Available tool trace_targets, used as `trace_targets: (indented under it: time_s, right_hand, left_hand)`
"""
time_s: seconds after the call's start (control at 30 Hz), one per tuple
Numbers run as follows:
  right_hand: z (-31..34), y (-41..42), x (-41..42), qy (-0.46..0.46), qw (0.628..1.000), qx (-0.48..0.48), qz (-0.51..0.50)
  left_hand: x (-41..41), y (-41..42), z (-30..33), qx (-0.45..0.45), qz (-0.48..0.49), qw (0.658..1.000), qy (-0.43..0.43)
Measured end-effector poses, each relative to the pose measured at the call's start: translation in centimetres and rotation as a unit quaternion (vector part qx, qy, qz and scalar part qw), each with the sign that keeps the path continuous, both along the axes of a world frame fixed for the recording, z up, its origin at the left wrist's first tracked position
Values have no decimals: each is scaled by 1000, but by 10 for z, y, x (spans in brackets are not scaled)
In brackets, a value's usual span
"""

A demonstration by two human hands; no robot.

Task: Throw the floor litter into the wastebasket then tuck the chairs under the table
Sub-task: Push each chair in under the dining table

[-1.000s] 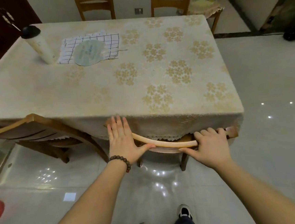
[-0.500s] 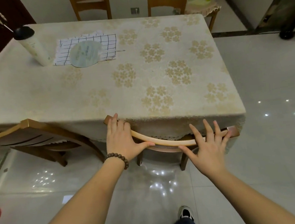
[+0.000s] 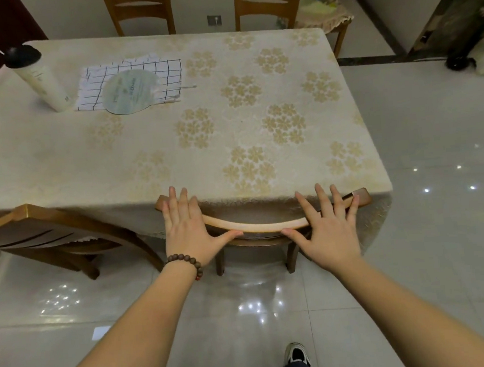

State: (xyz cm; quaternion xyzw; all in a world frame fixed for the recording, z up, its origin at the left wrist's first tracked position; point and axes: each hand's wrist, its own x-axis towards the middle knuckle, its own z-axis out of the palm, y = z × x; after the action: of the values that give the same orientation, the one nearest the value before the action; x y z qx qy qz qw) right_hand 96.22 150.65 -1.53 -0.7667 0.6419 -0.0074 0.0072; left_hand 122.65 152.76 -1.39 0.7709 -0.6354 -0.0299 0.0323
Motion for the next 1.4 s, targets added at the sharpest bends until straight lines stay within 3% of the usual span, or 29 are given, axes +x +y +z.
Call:
trace_targets:
  time_s: [0.27, 0.57, 0.77, 0.97, 1.2, 1.4]
  right_hand:
    - [5, -3, -8, 13, 999, 30, 2]
    - [24, -3, -2, 4, 994, 112, -19]
    - [39, 34, -3, -137, 989, 16, -53]
    - [36, 81, -39, -186, 972, -8, -144]
    - [18, 147, -99, -162, 953, 12, -255]
    - [14, 180, -157, -166, 930, 4, -326]
  left_hand:
    - [-8, 1, 5, 36, -2, 999, -24]
    - [-8, 0, 34, 153, -45, 987, -22]
    - [-43, 18, 48, 61, -98, 992, 42]
    - [-96, 33, 43, 2, -164, 985, 61]
    - [-176, 58, 33, 2, -303, 950, 70]
    - [-245, 69, 22, 45, -349, 932, 89]
